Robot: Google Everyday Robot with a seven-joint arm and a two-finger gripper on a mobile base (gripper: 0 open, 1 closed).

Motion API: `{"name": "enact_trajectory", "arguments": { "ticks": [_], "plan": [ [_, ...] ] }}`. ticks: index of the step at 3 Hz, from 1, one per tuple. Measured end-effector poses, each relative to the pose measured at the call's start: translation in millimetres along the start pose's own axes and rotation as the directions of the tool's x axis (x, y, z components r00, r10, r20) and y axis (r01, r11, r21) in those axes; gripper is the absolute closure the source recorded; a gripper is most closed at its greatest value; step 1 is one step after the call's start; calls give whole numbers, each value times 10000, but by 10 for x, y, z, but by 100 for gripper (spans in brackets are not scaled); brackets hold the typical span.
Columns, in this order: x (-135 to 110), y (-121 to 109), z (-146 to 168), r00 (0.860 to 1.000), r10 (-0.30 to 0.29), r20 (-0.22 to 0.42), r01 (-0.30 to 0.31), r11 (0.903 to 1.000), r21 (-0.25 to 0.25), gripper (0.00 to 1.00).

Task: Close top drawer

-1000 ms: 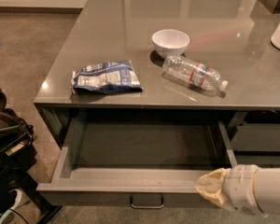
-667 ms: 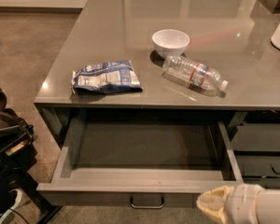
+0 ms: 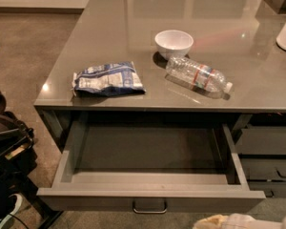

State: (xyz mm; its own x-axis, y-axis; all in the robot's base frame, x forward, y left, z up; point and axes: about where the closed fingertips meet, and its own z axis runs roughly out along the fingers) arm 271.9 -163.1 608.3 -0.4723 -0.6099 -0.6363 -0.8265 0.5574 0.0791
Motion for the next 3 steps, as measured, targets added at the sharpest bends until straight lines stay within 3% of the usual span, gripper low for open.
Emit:
{"name": "enact_trajectory", "arguments": {
  "ticks": [1,2,3],
  "plan": [
    [-37,-80,587,9939,-704,853,695,9975,131,100],
    [-290,-226,1025,9678,-1792,1769,1669,9825,822,100],
    [-286,-217,1023,9678,-1792,1769,1669,9825,822,100]
  ]
}}
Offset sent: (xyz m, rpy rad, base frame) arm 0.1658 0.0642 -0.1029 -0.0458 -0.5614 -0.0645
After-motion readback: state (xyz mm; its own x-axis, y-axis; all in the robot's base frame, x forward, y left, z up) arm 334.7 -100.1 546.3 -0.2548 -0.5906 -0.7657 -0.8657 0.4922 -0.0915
